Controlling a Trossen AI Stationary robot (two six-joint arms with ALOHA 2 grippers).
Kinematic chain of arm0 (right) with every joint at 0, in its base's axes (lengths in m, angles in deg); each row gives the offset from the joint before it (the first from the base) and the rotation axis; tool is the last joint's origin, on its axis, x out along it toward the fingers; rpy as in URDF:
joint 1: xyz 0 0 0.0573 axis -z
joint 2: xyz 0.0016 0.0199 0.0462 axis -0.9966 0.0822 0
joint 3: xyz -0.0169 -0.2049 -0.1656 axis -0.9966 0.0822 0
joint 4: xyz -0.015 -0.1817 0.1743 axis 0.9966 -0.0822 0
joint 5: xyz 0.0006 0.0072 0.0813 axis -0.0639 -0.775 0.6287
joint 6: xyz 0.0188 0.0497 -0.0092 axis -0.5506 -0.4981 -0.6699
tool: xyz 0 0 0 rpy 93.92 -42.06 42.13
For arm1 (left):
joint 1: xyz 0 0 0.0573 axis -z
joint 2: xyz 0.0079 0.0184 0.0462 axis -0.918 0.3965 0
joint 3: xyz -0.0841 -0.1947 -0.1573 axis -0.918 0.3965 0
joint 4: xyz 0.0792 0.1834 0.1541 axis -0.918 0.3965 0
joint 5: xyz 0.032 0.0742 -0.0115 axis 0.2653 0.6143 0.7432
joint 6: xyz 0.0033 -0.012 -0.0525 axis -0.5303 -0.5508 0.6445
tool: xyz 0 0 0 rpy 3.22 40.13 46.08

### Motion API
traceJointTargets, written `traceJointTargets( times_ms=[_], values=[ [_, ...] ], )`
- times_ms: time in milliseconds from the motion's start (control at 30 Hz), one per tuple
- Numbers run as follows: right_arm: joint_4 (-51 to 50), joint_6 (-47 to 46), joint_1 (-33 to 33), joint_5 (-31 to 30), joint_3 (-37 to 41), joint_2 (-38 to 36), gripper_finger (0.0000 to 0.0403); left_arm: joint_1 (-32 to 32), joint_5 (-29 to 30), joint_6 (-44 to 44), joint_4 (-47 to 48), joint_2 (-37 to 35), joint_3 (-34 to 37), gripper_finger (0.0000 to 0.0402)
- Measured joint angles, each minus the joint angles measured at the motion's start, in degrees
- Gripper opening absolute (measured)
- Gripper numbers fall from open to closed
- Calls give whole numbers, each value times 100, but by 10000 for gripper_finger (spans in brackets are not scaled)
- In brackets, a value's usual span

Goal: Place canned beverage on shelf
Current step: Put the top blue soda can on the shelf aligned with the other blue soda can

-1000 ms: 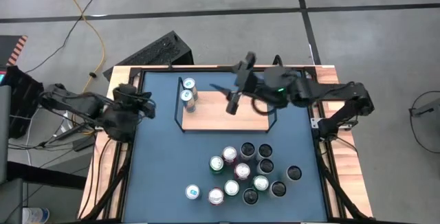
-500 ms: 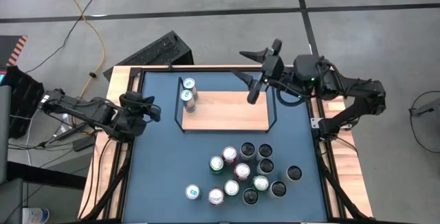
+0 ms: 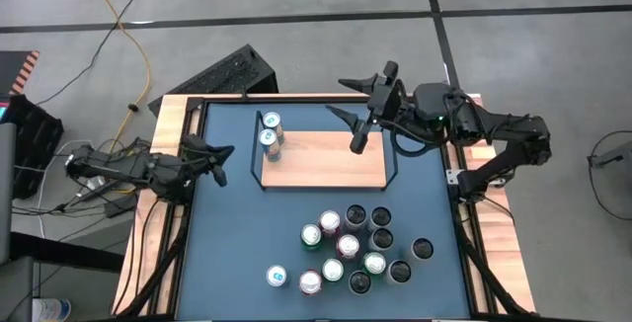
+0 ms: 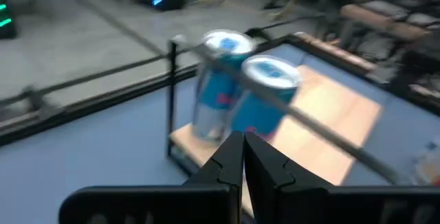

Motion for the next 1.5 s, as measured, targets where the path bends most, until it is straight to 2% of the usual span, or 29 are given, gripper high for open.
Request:
traceJointTargets(
  times_ms=[100,300,500,733,1033,1133,1333,1500],
  values=[
    [7,0,0,24,0,3,260,-459,-312,-124,49,-275,123,0],
    [4,-153,0,24,0,3,260,-1541,-1782,-505,57,-440,237,0],
    [4,-216,-38,22,0,5,260,-2460,-2294,-821,-315,-338,483,0],
    [3,-353,-44,22,0,5,260,-3327,-3959,-934,-1050,-301,1016,0],
    [2,-370,-30,-17,2,7,260,-4269,-5003,-1120,-2010,-151,1462,0],
    [3,-473,-26,-17,2,7,260,-4542,-5273,-1141,-2025,83,1487,0],
    [4,-521,-26,-39,2,7,260,-4891,-5540,-1389,-2723,558,1483,0],
    [2,-605,-26,-42,2,7,260,-5092,-6122,-1408,-3206,1179,1478,0]
  ],
)
